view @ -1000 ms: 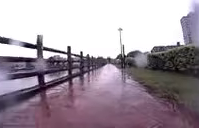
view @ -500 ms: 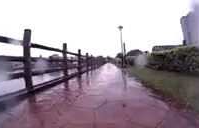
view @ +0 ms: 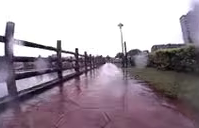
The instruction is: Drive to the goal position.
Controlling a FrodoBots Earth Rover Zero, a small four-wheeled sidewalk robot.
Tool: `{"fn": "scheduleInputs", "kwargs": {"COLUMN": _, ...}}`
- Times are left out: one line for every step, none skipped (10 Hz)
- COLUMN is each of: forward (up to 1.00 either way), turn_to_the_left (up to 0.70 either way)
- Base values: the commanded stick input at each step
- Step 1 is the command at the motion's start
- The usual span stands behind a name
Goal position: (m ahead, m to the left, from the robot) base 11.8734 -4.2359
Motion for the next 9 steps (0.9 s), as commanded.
{"fn": "scheduleInputs", "kwargs": {"forward": 1.0, "turn_to_the_left": 0.0}}
{"fn": "scheduleInputs", "kwargs": {"forward": 1.0, "turn_to_the_left": 0.0}}
{"fn": "scheduleInputs", "kwargs": {"forward": 1.0, "turn_to_the_left": 0.0}}
{"fn": "scheduleInputs", "kwargs": {"forward": 1.0, "turn_to_the_left": 0.0}}
{"fn": "scheduleInputs", "kwargs": {"forward": 1.0, "turn_to_the_left": 0.0}}
{"fn": "scheduleInputs", "kwargs": {"forward": 1.0, "turn_to_the_left": -0.01}}
{"fn": "scheduleInputs", "kwargs": {"forward": 1.0, "turn_to_the_left": -0.09}}
{"fn": "scheduleInputs", "kwargs": {"forward": 1.0, "turn_to_the_left": -0.25}}
{"fn": "scheduleInputs", "kwargs": {"forward": 1.0, "turn_to_the_left": -0.31}}
